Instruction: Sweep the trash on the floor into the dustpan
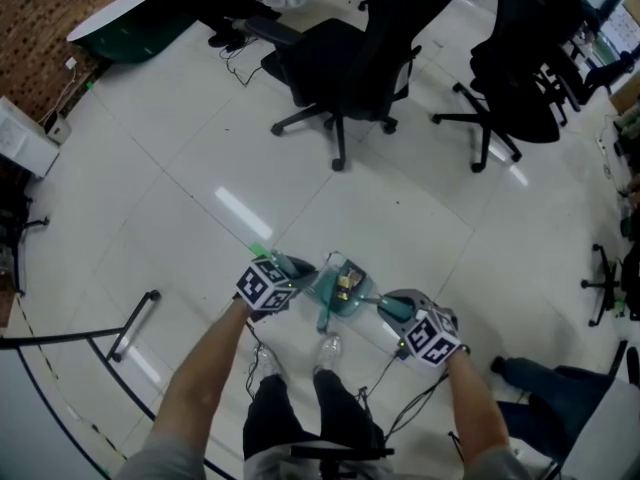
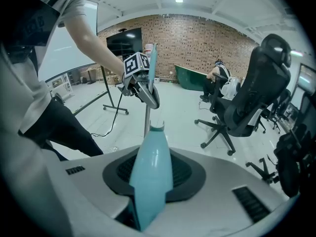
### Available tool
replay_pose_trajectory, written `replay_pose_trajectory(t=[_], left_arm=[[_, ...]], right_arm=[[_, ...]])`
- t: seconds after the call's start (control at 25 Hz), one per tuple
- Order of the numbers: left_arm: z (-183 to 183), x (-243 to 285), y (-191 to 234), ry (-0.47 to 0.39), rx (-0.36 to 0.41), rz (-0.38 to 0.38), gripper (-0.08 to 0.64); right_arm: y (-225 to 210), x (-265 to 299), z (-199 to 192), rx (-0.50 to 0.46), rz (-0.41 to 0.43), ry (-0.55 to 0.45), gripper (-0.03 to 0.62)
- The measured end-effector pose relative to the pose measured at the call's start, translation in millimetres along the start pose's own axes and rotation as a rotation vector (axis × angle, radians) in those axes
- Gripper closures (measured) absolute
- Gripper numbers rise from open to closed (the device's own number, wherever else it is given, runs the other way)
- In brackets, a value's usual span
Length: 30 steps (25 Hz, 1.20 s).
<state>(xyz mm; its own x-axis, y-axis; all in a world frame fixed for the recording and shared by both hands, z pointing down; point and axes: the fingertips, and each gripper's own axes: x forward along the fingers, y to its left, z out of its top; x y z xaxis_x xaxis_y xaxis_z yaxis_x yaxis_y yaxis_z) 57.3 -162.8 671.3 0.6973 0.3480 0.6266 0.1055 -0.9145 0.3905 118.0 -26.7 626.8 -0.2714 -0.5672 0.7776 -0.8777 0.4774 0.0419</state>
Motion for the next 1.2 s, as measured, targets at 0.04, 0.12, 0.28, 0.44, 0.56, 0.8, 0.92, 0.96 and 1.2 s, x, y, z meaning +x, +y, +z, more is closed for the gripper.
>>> replay_pose_trajectory(t=[0.04,0.12,0.28,0.44,0.56,0.8,0.92,0.96,1.2], left_arm=[[1,-4,1,0.001,-0.002,0.008,0.522],[5,-12,5,0.004,-0.002,0.031,0.522],[22,-29,15,-0.008,0.024,0.08,0.522],[40,-30,38,-0.03,0.073,0.124,0.522],[46,-13,56,-0.017,0.116,0.129,0.522],[45,36,57,0.026,0.151,0.057,0.518],[44,52,37,0.035,0.145,-0.025,0.518],[43,55,30,0.04,0.142,-0.054,0.518],[46,57,3,0.064,0.137,-0.144,0.52]], right_arm=[[0,-1,-2,0.008,-0.002,-0.004,0.488],[1,-2,-5,0.006,0.005,-0.003,0.488],[0,-5,-9,-0.001,0.012,-0.001,0.488],[1,-4,-11,0.005,0.01,-0.002,0.488],[4,-2,-8,0.023,0.007,-0.007,0.488],[3,-1,-5,0.045,0.01,-0.003,0.488],[0,-3,-9,0.082,0.001,-0.011,0.488],[-1,-3,-10,0.079,0.006,-0.009,0.488],[-11,-6,-16,0.076,0.015,-0.012,0.488]])
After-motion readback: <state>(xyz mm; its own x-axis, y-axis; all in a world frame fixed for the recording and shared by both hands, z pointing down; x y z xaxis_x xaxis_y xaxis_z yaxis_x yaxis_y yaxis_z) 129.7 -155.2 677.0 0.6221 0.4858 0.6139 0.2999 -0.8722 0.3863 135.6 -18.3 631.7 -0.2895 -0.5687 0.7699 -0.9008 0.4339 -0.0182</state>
